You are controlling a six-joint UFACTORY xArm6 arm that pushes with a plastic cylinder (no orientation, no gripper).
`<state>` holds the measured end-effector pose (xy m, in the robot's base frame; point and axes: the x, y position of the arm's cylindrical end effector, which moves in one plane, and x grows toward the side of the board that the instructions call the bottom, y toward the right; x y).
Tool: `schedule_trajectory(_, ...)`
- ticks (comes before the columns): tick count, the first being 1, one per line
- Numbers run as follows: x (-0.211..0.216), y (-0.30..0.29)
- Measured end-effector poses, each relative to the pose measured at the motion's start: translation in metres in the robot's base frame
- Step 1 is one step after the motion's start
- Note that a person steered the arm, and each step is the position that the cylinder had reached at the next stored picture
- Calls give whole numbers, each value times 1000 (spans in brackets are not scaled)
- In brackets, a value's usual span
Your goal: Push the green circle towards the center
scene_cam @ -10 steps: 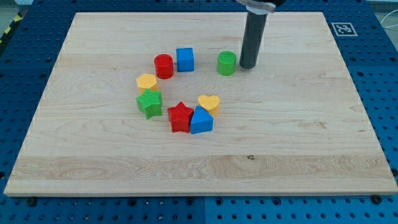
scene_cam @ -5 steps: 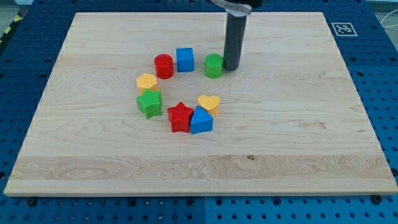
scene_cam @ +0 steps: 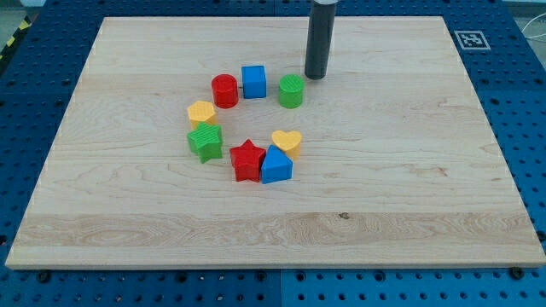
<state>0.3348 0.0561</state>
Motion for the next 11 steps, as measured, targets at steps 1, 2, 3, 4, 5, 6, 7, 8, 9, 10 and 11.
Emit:
schedule_trajectory(1,4,-9)
schedule_trajectory(2,6,-16)
schedule_trajectory(3,13,-17)
schedule_trajectory(4,21,-18)
schedule_trajectory(5,31,-20)
schedule_trajectory(6,39,-21)
schedule_trajectory(7,47,-22)
schedule_trajectory(8,52,-22)
schedule_trajectory(9,59,-23)
schedule_trajectory(10,65,-24)
schedule_trajectory(11,70,-26)
